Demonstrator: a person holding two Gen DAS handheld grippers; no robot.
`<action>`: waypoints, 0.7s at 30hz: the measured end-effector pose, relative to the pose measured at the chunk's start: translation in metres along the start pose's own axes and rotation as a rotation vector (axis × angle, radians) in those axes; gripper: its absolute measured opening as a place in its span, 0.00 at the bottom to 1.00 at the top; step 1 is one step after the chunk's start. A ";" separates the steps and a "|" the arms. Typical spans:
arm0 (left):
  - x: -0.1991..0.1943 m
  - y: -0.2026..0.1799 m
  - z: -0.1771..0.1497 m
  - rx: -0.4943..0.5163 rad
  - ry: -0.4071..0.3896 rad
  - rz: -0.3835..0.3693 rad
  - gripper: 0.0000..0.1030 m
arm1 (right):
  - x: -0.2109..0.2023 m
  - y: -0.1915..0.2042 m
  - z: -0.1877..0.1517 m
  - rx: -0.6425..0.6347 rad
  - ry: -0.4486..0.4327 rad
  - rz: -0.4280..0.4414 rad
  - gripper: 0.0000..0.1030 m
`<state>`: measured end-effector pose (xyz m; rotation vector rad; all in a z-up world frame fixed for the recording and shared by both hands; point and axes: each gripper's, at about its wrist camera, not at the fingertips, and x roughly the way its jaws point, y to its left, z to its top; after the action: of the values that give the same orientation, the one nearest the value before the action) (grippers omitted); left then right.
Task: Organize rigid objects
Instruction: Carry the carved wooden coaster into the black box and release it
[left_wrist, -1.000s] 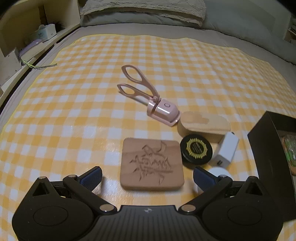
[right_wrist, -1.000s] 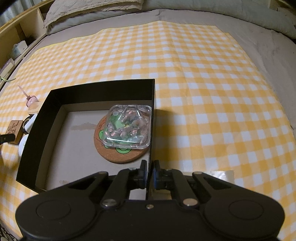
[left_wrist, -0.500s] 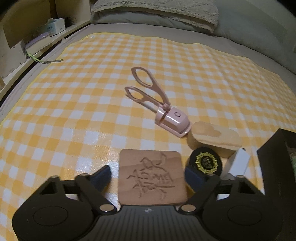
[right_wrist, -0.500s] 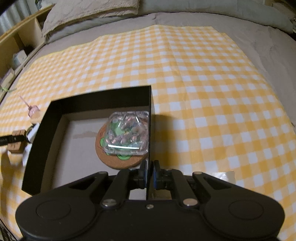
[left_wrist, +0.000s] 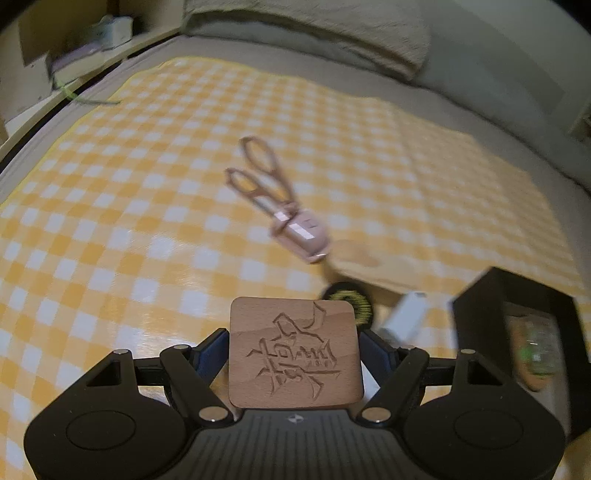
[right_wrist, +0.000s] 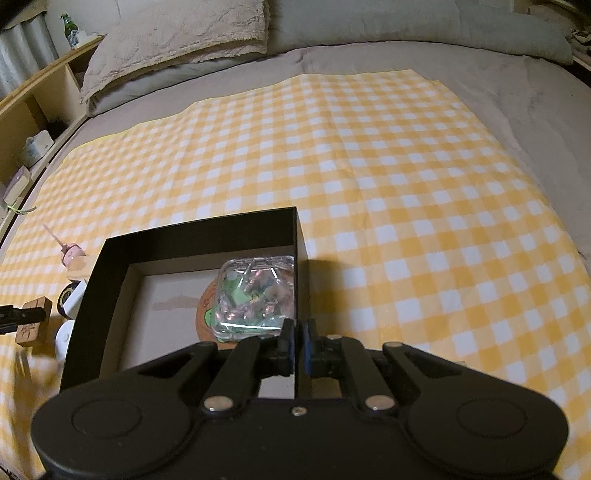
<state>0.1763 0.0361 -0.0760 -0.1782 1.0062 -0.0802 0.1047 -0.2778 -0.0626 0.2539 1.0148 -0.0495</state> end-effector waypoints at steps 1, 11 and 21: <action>-0.006 -0.006 -0.001 0.006 -0.010 -0.016 0.74 | 0.000 0.000 0.000 -0.001 0.000 -0.001 0.05; -0.033 -0.085 -0.008 0.059 -0.008 -0.240 0.74 | 0.000 0.000 0.000 -0.006 0.002 -0.005 0.04; -0.017 -0.170 -0.045 0.119 0.082 -0.379 0.75 | -0.001 0.000 -0.001 -0.006 0.000 0.001 0.04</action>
<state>0.1319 -0.1333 -0.0535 -0.2564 1.0365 -0.4949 0.1036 -0.2775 -0.0623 0.2488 1.0144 -0.0460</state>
